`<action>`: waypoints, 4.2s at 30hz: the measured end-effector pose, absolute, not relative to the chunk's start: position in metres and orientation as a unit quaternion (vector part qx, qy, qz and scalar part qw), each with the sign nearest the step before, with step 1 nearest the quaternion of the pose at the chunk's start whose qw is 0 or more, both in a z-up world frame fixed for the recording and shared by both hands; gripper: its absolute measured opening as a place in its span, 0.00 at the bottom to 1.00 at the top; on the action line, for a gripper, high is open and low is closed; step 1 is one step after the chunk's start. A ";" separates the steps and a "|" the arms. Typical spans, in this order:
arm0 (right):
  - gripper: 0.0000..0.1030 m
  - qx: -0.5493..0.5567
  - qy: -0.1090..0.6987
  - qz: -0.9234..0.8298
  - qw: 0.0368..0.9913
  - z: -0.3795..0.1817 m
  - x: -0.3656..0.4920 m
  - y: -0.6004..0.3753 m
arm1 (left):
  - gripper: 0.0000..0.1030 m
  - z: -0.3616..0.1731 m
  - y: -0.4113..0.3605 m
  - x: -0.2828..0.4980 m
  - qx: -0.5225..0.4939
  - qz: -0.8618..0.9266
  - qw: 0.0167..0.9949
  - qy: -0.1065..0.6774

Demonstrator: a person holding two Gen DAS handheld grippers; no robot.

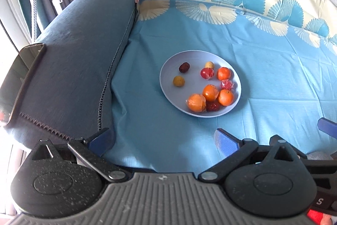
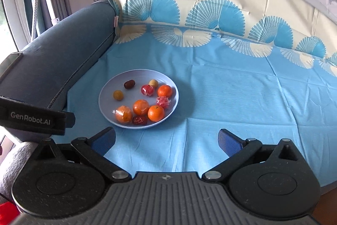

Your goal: Organize fruits

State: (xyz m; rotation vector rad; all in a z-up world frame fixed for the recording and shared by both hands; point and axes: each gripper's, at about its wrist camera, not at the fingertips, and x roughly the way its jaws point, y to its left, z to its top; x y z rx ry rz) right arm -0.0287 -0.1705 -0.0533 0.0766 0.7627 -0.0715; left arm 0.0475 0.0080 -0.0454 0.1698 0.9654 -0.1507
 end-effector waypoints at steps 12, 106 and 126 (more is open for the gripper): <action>0.99 0.033 0.357 -0.039 0.933 -0.036 -0.055 -0.165 | 1.00 -0.030 0.007 0.021 0.098 -0.078 0.888 0.442; 0.99 0.026 0.373 -0.047 0.926 -0.051 -0.044 -0.161 | 1.00 -0.049 0.009 0.032 0.118 -0.067 0.878 0.459; 0.99 0.022 0.370 -0.046 0.928 -0.047 -0.041 -0.158 | 1.00 -0.046 0.010 0.034 0.117 -0.068 0.878 0.458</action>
